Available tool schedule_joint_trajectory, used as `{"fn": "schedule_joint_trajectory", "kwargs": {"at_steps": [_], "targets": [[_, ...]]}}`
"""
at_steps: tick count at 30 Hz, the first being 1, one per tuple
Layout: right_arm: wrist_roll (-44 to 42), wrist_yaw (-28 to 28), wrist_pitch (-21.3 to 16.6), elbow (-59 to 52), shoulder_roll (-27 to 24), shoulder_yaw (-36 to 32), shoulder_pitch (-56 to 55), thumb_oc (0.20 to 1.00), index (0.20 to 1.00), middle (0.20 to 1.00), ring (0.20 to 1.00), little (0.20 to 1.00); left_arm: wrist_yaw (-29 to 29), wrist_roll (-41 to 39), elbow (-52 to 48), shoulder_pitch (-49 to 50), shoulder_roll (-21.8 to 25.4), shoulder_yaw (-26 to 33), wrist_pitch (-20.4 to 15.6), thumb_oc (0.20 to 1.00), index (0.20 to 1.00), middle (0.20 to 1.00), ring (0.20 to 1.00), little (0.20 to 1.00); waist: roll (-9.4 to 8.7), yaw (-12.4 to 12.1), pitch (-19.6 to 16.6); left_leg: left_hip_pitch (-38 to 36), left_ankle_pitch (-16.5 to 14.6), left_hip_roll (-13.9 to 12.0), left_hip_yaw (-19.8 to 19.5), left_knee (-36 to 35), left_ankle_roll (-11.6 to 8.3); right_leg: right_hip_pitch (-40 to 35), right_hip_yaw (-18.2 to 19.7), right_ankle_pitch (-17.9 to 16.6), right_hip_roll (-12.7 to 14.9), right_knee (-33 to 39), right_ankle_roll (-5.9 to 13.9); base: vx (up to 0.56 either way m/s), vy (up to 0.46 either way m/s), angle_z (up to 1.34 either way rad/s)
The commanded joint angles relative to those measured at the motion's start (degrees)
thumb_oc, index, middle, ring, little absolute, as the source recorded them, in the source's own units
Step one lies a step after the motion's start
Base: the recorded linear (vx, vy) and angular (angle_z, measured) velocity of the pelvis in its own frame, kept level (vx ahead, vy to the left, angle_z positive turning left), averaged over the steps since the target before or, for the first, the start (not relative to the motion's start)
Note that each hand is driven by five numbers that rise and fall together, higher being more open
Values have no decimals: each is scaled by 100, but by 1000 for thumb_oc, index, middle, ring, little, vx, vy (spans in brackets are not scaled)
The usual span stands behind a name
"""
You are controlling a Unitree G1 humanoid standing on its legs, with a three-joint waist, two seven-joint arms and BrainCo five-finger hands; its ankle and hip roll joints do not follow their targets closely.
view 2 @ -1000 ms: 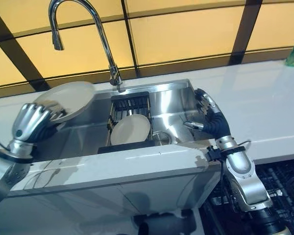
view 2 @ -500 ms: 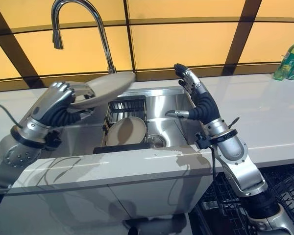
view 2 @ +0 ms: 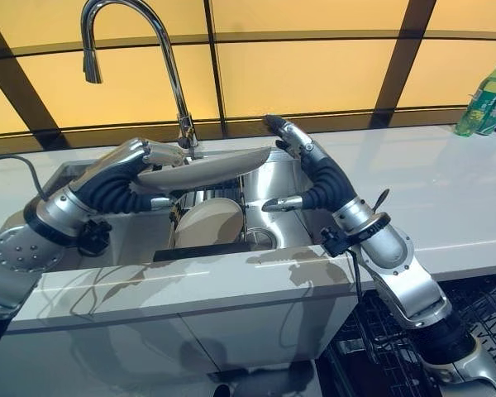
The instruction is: Pick up plates and place into dishwasher.
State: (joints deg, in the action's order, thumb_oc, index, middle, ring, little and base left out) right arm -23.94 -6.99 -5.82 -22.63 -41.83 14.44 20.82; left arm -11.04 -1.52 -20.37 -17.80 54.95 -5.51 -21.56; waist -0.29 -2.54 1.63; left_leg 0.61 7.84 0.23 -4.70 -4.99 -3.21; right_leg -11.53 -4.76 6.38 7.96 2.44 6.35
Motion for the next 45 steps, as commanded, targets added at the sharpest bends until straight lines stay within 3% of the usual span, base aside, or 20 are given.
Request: {"fn": "schedule_joint_trajectory", "kwargs": {"at_steps": [1, 5, 17, 30, 37, 42, 45], "targets": [[-203, -369, -25, -510, -192, 167, 499, 1000, 1000, 1000, 1000, 1000, 10, -515, -124, -513, -163, 18, 13, 200, 200, 200, 200, 200, -2, -145, -441, -416, -820, -117, 106, 169, 21, 766, 69, -847, 80, 122, 203, 0, 0, 0], [-246, -744, -13, -723, -296, 390, 568, 1000, 1000, 1000, 1000, 1000, -47, -647, -236, -550, -172, 21, 167, 200, 200, 200, 200, 200, -23, -153, -454, -407, -807, -108, 123, 170, 30, 752, 69, -850, 76, 135, 195, 0, 0, 0], [-73, -885, 28, -750, -398, 802, 957, 1000, 1000, 1000, 1000, 1000, -273, -788, -222, -572, -66, -130, 181, 200, 200, 200, 200, 200, -43, -204, -475, -415, -807, -73, 128, 177, 69, 717, 75, -872, 93, 163, 184, 4, 3, -4], [-136, -1786, 30, -874, -638, 1226, 1170, 1000, 1000, 1000, 1000, 1000, -342, -895, -167, -622, 80, -179, 202, 200, 200, 200, 200, 200, -55, -234, -485, -433, -795, -37, 101, 172, 90, 672, 76, -868, 115, 144, 189, 0, 0, 0], [380, -1574, 27, -669, -916, 1131, 1023, 1000, 1000, 1000, 1000, 1000, -322, -886, -136, -510, 181, -105, 129, 200, 200, 200, 200, 200, -56, -234, -490, -440, -790, -42, 145, 173, 96, 665, 29, -867, 146, 123, 194, 0, 0, 0], [926, -1017, -17, -351, -1095, 611, 876, 1000, 1000, 1000, 1000, 1000, -401, -923, -133, -356, 246, 72, 42, 200, 200, 200, 200, 200, -53, -215, -491, -447, -811, -29, 142, 183, 114, 667, 36, -866, 157, 94, 205, 0, 0, 0], [1049, -1039, -77, -270, -1112, 351, 790, 1000, 1000, 1000, 1000, 1000, -488, -945, -105, -270, 231, 198, -26, 200, 200, 200, 200, 200, -45, -198, -497, -447, -824, -12, 124, 185, 129, 678, 75, -858, 155, 77, 211, 0, 0, 0]]}}
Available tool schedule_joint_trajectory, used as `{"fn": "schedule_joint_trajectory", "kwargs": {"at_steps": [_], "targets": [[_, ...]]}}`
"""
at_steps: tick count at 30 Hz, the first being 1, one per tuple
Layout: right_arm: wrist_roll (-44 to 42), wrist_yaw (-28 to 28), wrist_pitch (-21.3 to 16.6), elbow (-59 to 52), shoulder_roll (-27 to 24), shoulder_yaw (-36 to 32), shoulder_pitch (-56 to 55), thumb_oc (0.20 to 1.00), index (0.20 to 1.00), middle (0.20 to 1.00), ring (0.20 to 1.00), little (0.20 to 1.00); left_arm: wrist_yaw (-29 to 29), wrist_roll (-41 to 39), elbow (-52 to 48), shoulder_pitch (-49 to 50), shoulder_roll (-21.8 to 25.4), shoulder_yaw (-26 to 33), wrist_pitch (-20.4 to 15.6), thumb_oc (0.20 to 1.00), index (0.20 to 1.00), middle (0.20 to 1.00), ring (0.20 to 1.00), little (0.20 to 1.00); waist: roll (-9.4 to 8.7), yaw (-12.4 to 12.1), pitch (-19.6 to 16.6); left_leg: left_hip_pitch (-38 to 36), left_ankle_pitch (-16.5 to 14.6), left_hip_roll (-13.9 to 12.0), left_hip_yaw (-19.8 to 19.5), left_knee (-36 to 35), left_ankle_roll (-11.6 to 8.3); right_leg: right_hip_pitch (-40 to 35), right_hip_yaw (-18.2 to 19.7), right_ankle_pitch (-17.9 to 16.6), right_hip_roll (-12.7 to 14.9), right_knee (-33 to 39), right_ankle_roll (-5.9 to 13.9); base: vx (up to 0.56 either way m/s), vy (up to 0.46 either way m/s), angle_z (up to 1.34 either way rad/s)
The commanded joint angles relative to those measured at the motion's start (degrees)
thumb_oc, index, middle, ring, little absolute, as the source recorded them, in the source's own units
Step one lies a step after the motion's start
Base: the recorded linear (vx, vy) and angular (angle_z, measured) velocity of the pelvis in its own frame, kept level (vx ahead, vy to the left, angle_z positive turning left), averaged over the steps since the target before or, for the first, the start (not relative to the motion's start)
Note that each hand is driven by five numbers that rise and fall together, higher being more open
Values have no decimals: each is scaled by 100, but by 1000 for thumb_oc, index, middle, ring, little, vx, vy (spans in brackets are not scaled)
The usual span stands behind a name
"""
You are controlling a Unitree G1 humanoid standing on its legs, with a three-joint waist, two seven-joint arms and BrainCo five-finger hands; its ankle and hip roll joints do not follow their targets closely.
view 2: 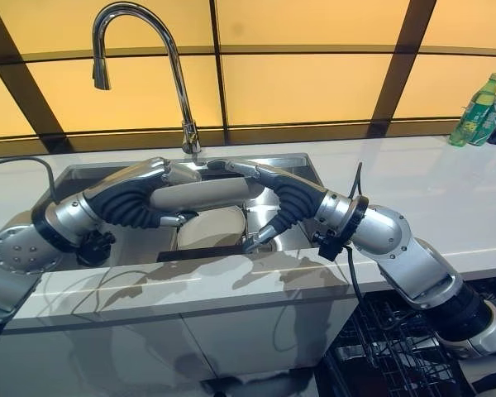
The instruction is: Pick up plates and place into dishwasher.
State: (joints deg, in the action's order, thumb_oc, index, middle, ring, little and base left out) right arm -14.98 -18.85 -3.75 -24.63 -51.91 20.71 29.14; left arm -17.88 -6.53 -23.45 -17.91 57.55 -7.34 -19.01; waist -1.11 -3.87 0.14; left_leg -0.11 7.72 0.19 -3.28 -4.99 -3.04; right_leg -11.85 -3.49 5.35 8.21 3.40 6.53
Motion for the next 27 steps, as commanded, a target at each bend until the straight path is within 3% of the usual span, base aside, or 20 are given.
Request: {"fn": "schedule_joint_trajectory", "kwargs": {"at_steps": [1, 5, 7, 13, 27], "targets": [[254, 122, -305, -64, -107, -310, -66, 1000, 1000, 1000, 1000, 1000, 176, -453, 215, -250, -30, 395, -299, 200, 200, 200, 200, 200, 41, -65, -348, -378, -813, -5, -22, 182, 117, 710, -47, -757, 129, -17, 194, 0, 0, 0], [794, 305, -332, -139, -212, -418, -174, 1000, 1000, 1000, 1000, 1000, 89, -503, 196, -246, -31, 460, -269, 200, 200, 200, 200, 200, 47, -60, -355, -395, -806, -12, -23, 149, 118, 687, -64, -771, 134, 18, 200, 0, 0, 0], [1376, 805, -329, -93, -385, -594, -229, 1000, 1000, 1000, 1000, 1000, 43, -642, 200, -214, 21, 495, -268, 200, 200, 200, 200, 200, 51, -46, -355, -396, -802, -22, -6, 138, 108, 681, -60, -789, 130, 43, 209, 0, 0, 0], [1646, 1752, -345, 191, -425, -1238, -389, 1000, 1000, 1000, 1000, 1000, -417, -915, -20, -35, -13, 619, -364, 200, 200, 200, 200, 200, 62, -42, -329, -378, -824, -33, -44, 132, 113, 709, -38, -777, 120, 23, 220, 0, 0, 0], [1446, 1835, -440, 281, -440, -1275, -338, 1000, 1000, 1000, 1000, 1000, -651, -1143, 38, -244, -56, 488, -325, 200, 200, 200, 200, 200, 34, -67, -373, -351, -827, -6, -74, 125, 117, 711, -76, -776, 135, 51, 236, 0, 0, 0]]}}
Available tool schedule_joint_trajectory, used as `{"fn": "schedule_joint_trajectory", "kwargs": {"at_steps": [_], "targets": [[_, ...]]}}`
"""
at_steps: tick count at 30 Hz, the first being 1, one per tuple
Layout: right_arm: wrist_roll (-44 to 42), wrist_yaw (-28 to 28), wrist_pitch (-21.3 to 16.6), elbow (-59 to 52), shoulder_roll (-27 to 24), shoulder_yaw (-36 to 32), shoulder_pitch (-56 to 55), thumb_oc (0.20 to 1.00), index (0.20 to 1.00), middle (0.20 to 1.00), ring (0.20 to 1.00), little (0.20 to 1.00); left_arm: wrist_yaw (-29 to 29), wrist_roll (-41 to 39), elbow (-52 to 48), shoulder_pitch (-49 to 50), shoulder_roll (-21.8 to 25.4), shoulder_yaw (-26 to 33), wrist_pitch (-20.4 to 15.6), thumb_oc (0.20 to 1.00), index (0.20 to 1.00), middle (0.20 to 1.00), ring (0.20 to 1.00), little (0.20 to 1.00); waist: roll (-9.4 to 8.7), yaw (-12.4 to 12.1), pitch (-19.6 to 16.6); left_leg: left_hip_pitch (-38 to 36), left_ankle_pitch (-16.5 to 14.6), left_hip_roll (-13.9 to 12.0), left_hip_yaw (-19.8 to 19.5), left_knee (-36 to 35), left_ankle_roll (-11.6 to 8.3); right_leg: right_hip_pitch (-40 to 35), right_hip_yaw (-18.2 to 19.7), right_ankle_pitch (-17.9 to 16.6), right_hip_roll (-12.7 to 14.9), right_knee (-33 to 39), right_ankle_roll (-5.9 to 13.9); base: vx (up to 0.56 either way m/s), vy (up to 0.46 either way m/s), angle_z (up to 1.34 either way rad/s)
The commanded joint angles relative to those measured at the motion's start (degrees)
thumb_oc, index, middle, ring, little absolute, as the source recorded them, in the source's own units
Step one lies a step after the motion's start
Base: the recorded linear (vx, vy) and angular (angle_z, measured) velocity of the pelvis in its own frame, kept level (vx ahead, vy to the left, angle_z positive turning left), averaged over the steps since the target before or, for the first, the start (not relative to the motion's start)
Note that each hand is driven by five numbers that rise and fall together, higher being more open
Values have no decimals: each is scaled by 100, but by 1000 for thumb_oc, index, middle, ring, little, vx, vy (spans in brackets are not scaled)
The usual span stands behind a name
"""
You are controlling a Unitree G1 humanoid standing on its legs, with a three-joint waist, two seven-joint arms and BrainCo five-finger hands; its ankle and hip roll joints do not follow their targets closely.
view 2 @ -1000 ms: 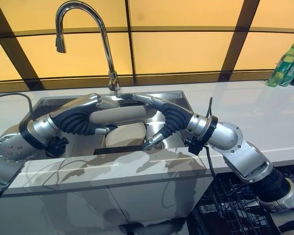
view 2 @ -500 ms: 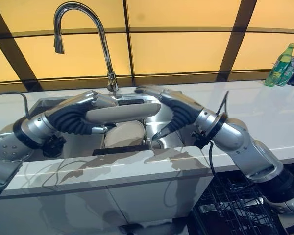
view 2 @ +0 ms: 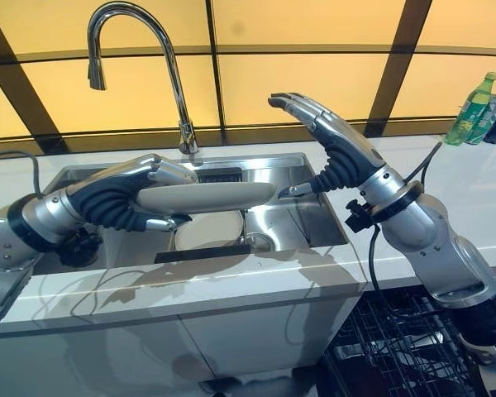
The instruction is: Pick up plates and place into dishwasher.
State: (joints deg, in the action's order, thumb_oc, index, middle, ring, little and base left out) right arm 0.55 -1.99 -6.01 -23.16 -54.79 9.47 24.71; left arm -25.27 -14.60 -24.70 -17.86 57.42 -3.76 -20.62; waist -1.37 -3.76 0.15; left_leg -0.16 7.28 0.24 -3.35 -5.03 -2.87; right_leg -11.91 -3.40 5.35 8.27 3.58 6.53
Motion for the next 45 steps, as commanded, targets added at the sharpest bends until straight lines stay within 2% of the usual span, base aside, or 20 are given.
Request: {"fn": "schedule_joint_trajectory", "kwargs": {"at_steps": [1, 3, 7, 13, 20, 28, 29, 30, 33, 45], "targets": [[-169, 90, -226, 137, -138, -99, 144, 1000, 1000, 1000, 1000, 1000, 91, -348, 162, -273, -48, 107, -186, 200, 200, 200, 200, 200, 59, -83, -371, -342, -782, -4, -82, 133, 103, 723, -78, -774, 130, 22, 233, 0, 0, 0], [-318, -18, -186, 79, -99, 20, 206, 1000, 1000, 1000, 1000, 1000, 95, -361, 137, -326, -84, 74, -151, 200, 200, 200, 200, 200, 60, -88, -378, -339, -780, 5, -97, 133, 107, 722, -70, -769, 134, 22, 235, 0, 0, 0], [-1336, -940, -123, -136, 34, 330, 282, 1000, 1000, 1000, 1000, 1000, 102, -369, 125, -408, -135, 1, -85, 200, 200, 200, 200, 200, 52, -105, -399, -338, -772, 11, -103, 128, 104, 715, -87, -774, 155, 34, 245, 0, 0, 0], [-2382, -1689, 36, -243, 345, 952, 500, 1000, 1000, 1000, 1000, 1000, 194, -229, 170, -493, -253, -221, -90, 200, 200, 200, 200, 200, 7, -168, -397, -334, -764, 18, -115, 145, 104, 686, -136, -757, 172, 31, 231, 10, 3, 2], [-2603, -1887, 45, -263, 572, 1284, 620, 1000, 1000, 1000, 1000, 1000, 290, -268, 141, -540, -247, -293, -77, 200, 200, 200, 200, 200, -10, -216, -389, -332, -750, 10, -89, 159, 111, 689, -180, -739, 175, -7, 216, 2, 1, 1], [-2567, -1557, 36, -319, 1083, 1637, 941, 1000, 1000, 1000, 1000, 1000, 267, -189, 99, -671, -427, -479, -42, 200, 200, 200, 200, 200, 7, -268, -373, -336, -767, 17, -77, 193, 121, 652, -177, -762, 170, 55, 196, 0, 0, 0], [-2568, -1515, 40, -329, 1102, 1651, 953, 912, 912, 912, 912, 912, 285, -185, 97, -674, -424, -480, -35, 200, 200, 200, 200, 200, 10, -269, -373, -335, -771, 17, -70, 200, 120, 652, -177, -761, 171, 54, 197, 0, 0, 0], [-2572, -1481, 70, -331, 1115, 1651, 971, 680, 680, 680, 680, 680, 306, -183, 108, -684, -422, -482, -31, 200, 200, 200, 200, 200, 14, -268, -376, -331, -777, 18, -64, 208, 120, 655, -177, -761, 173, 53, 198, 0, 0, 0], [-2451, -1483, 137, -284, 1123, 1620, 946, 200, 200, 200, 200, 200, 312, -161, 151, -698, -431, -453, -31, 200, 200, 200, 200, 200, 24, -258, -368, -333, -774, 25, -65, 205, 129, 662, -163, -757, 166, 41, 191, 0, 0, 0], [-2346, -1265, 229, -216, 1150, 1318, 635, 200, 200, 200, 200, 200, 287, -139, 120, -593, -504, -281, 7, 200, 200, 200, 200, 200, 30, -238, -377, -332, -751, 36, -77, 180, 142, 674, -175, -738, 148, 7, 178, 0, 0, 0]]}}
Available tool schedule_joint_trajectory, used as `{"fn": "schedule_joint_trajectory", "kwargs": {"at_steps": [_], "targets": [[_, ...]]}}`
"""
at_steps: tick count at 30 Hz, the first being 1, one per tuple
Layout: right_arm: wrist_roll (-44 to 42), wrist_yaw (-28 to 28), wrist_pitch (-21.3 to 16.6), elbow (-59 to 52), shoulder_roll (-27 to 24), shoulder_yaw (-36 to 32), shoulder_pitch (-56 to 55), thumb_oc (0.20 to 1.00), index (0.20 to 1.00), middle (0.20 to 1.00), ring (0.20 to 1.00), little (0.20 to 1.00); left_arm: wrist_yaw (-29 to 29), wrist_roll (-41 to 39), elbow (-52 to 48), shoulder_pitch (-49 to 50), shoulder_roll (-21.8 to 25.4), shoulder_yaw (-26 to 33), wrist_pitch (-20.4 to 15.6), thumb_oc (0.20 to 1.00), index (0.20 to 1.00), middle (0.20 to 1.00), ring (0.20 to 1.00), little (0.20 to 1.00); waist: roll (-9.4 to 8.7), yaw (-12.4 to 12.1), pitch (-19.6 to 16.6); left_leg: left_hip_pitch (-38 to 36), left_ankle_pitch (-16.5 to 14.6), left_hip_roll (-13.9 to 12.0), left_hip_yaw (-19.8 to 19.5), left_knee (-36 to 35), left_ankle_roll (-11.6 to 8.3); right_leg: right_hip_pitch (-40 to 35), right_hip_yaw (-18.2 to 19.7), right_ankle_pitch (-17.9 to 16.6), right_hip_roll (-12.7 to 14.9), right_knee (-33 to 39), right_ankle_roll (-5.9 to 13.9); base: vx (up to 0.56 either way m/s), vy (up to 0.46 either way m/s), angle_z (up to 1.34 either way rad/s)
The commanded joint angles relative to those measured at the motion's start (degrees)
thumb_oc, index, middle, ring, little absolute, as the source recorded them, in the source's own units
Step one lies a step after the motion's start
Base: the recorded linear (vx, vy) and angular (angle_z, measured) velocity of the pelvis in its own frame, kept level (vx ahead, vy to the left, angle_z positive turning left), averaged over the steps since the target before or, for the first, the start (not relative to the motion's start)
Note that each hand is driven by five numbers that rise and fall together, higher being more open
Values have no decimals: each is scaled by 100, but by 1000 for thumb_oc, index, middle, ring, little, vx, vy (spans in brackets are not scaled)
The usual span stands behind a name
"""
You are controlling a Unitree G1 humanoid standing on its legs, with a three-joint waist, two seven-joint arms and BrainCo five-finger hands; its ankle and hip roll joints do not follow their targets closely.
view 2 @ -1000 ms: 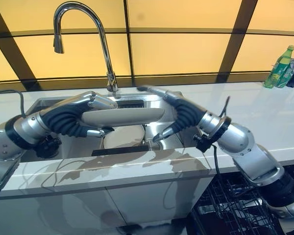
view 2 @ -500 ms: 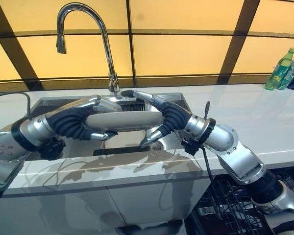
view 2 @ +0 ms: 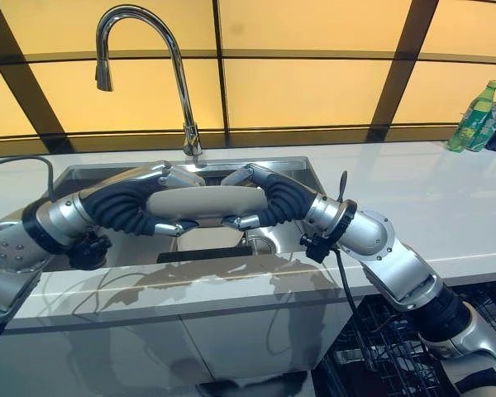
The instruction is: Pick up plates and place into dishwasher.
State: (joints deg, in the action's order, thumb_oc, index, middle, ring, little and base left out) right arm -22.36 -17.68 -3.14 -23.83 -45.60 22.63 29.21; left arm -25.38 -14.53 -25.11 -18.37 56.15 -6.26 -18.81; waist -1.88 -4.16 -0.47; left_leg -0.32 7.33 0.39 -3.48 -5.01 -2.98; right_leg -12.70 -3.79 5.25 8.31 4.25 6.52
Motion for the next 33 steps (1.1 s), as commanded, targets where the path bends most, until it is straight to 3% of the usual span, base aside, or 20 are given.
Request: {"fn": "schedule_joint_trajectory", "kwargs": {"at_steps": [1, 15, 16, 17, 18, 27, 33], "targets": [[-35, 309, -62, -143, 235, -9, 161, 200, 200, 200, 200, 200, 298, -129, 156, -527, -388, -21, -178, 200, 200, 200, 200, 200, 85, -198, -311, -317, -753, 15, -61, 176, 150, 749, -144, -728, 143, -58, 176, 0, 0, 0], [-110, 897, -304, -60, 477, -366, -14, 200, 200, 200, 200, 200, 541, -90, 164, -463, -516, 169, -129, 200, 200, 200, 200, 200, 112, -218, -328, -308, -720, -46, -47, 131, 102, 728, -268, -692, 120, -57, 155, -17, -9, 2], [-82, 931, -340, -39, 548, -439, -43, 200, 200, 200, 200, 200, 687, -92, 196, -430, -572, 222, -103, 429, 429, 429, 429, 429, 117, -216, -334, -311, -720, -47, -51, 122, 103, 728, -271, -685, 113, -59, 151, -34, -16, 5], [-18, 958, -364, -22, 593, -479, -58, 200, 200, 200, 200, 200, 806, -106, 245, -417, -618, 250, -92, 853, 853, 853, 853, 853, 120, -211, -335, -310, -720, -49, -52, 119, 102, 729, -271, -681, 110, -62, 149, -37, -18, 5], [84, 940, -376, -20, 651, -552, -107, 200, 200, 200, 200, 200, 880, -82, 301, -375, -711, 316, -83, 1000, 1000, 1000, 1000, 1000, 122, -202, -340, -310, -717, -54, -52, 113, 103, 732, -264, -677, 103, -64, 144, -33, -14, 6], [525, 975, -491, -108, 537, -1217, -516, 200, 200, 200, 200, 200, 2051, 9, 346, 71, -1083, 960, -393, 1000, 1000, 1000, 1000, 1000, 102, -80, -363, -320, -720, -113, 27, 80, 80, 756, -160, -668, 40, -35, 103, -12, -5, 1], [633, 1121, -479, -122, 362, -1590, -610, 200, 200, 200, 200, 200, 2483, 97, 364, 251, -1180, 1232, -551, 1000, 1000, 1000, 1000, 1000, 79, 54, -350, -360, -751, -178, 157, 81, 47, 772, -25, -674, -22, -6, 64, -20, -8, -13]]}}
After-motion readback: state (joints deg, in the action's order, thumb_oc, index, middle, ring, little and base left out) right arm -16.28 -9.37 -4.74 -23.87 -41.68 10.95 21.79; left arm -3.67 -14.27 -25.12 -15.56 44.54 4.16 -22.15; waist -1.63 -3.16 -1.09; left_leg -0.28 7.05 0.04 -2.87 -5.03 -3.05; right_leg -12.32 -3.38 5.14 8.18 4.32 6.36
